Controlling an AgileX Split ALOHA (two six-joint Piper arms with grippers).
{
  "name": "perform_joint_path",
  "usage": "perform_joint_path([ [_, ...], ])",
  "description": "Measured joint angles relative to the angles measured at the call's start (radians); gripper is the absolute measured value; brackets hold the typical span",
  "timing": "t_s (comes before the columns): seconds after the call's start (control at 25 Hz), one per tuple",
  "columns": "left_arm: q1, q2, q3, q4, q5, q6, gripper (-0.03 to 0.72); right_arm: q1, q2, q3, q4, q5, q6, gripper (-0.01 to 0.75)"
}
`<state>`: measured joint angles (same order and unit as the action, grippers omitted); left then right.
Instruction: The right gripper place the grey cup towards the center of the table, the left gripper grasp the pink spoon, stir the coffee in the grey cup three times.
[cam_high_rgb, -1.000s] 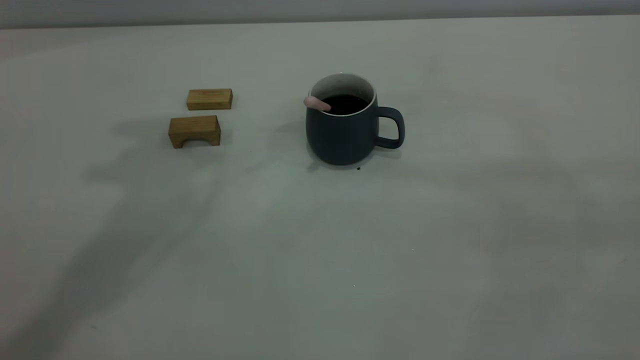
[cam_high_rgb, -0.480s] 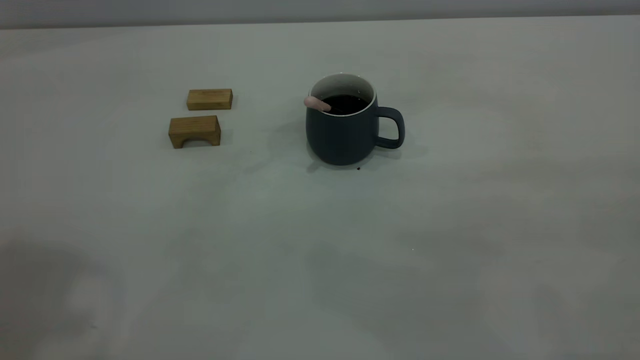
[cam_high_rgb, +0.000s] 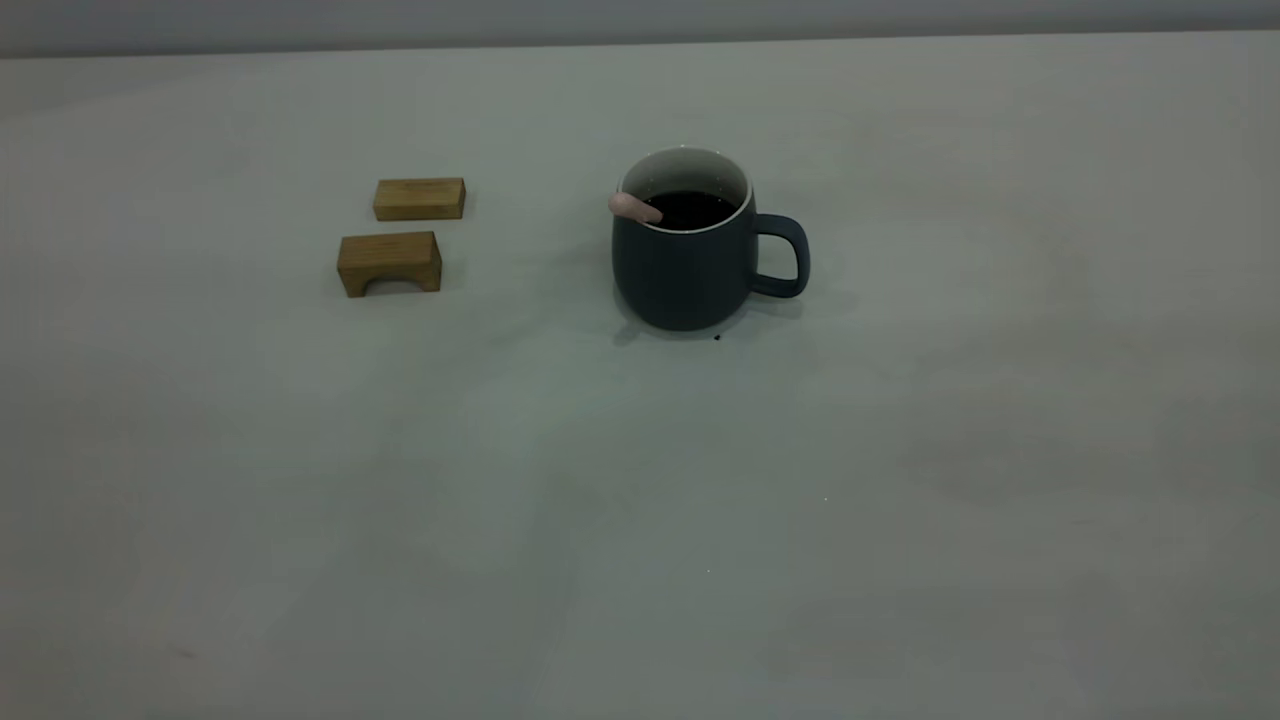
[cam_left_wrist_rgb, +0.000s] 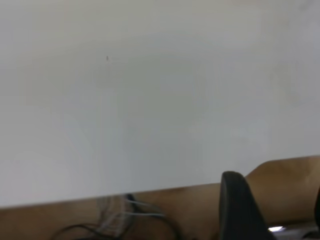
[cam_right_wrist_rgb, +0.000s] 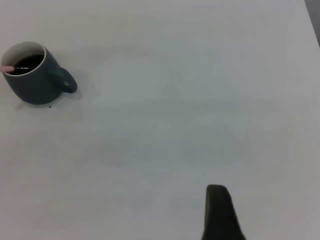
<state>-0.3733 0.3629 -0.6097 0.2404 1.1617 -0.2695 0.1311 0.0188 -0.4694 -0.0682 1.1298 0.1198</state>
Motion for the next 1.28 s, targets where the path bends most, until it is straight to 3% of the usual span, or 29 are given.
perform_joint_path([
  [0.2,0.176,-0.200,0.091,-0.045,-0.066,0.038,0.436,0.000,0.000,0.000,0.000,0.000,0.000,0.524],
  [0.44,0.315,-0.349,0.105,-0.059,-0.069,0.110,0.436,0.000,0.000,0.000,0.000,0.000,0.000,0.524],
  [0.8,0.327,-0.382,0.122,-0.246,-0.032,0.285,0.436,0.000,0.000,0.000,0.000,0.000,0.000,0.524],
  [1.28,0.327,-0.382,0.122,-0.240,-0.032,0.285,0.436,0.000,0.000,0.000,0.000,0.000,0.000,0.524],
])
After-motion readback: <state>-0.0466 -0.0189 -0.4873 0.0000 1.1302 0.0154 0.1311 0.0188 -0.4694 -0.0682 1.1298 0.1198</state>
